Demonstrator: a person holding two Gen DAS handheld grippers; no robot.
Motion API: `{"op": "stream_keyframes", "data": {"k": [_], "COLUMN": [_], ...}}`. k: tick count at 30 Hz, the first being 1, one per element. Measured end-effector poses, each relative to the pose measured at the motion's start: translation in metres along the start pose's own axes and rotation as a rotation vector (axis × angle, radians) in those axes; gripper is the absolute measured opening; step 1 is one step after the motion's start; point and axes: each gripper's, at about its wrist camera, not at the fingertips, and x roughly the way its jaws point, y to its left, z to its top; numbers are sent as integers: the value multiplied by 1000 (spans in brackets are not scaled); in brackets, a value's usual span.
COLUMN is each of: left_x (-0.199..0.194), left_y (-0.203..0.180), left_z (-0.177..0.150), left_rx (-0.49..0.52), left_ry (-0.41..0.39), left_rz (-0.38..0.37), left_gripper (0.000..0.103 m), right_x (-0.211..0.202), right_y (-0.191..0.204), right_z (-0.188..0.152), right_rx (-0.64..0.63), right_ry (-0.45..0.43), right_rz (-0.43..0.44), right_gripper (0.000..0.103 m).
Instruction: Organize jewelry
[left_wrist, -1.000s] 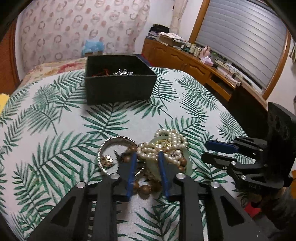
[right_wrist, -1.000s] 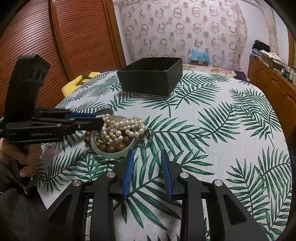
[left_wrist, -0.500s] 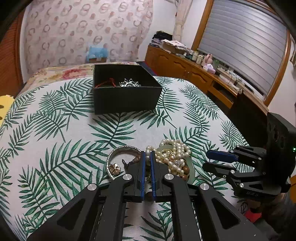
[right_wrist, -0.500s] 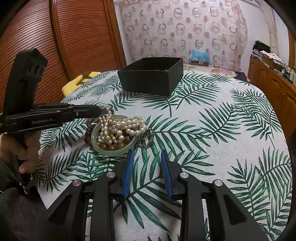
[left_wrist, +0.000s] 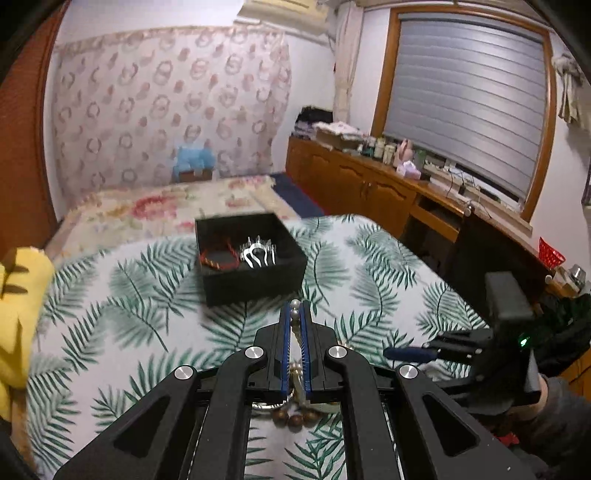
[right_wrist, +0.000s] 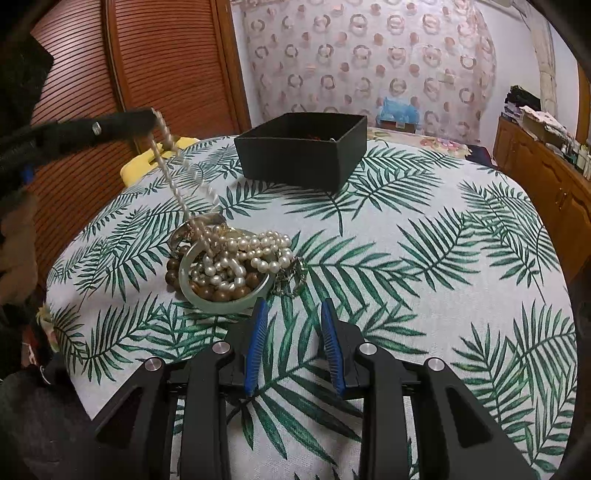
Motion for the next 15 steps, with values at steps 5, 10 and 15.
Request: {"op": "stream_keyframes", "data": {"k": [5,10,15], "left_x": [-13,-26,-40], "left_y": [3,6,13], "left_z": [10,21,36], "left_rx": [2,12,14], "left_ry": [-39,-82,-129], "left_rz": [9,22,36], "left_gripper": [4,4,4], "right_x": [2,6,13], "right_y": [3,4,8], "right_z": [15,28,34], "right_rx": [-35,-53,-74], "right_ry": [-10,-8,7], "right_rz": [-2,4,7], "right_gripper": [32,32,32]}}
